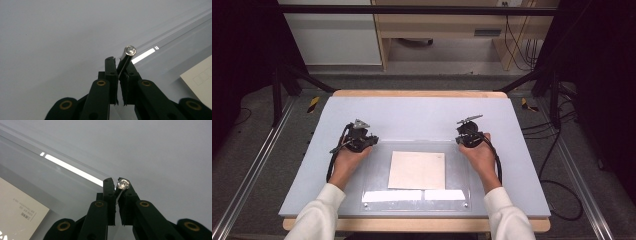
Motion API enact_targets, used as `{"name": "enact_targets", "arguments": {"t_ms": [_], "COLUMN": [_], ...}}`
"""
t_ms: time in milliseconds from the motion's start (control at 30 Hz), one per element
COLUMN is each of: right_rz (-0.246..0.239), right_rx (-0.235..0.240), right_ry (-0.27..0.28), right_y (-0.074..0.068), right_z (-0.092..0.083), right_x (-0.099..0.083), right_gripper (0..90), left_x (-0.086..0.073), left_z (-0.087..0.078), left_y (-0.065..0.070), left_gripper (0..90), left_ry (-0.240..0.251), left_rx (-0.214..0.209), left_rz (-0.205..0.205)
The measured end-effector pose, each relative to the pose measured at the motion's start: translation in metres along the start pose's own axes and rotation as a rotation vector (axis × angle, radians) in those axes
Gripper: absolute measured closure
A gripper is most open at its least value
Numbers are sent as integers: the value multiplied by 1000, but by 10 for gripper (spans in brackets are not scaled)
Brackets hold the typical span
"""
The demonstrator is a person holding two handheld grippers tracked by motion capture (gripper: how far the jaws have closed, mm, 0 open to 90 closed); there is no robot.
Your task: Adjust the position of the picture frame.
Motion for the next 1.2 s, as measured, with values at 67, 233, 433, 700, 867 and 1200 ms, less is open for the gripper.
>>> {"name": "enact_targets", "arguments": {"t_ms": [67,233,433,700,867,1200], "right_rz": [-1,6,14,27,29,-9], "right_rx": [3,8,2,0,-1,10], "right_ry": [3,16,35,40,55,221], "right_y": [1,2,5,7,9,10], "right_z": [1,6,6,8,10,0], "right_x": [0,-2,-2,-4,-7,-23], "right_gripper": [851,851,851,851,849,729], "left_x": [0,-2,1,2,2,-4], "left_z": [1,5,8,12,15,9], "left_y": [0,1,2,2,3,3], "left_gripper": [842,843,842,843,844,724], "left_ry": [-1,9,23,22,23,110], "left_rx": [3,17,23,30,32,57], "left_rz": [-1,-20,-29,-35,-33,-51]}}
Point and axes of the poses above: each handheld gripper's, and its own axes: z roughly forward along the jaws, x roughly out of its top, y roughly to its right, the point moved 2 cm from there along z, roughly forward along the jaws, and after that the axes turned 4 degrees about -y, right-handed, at the moved point
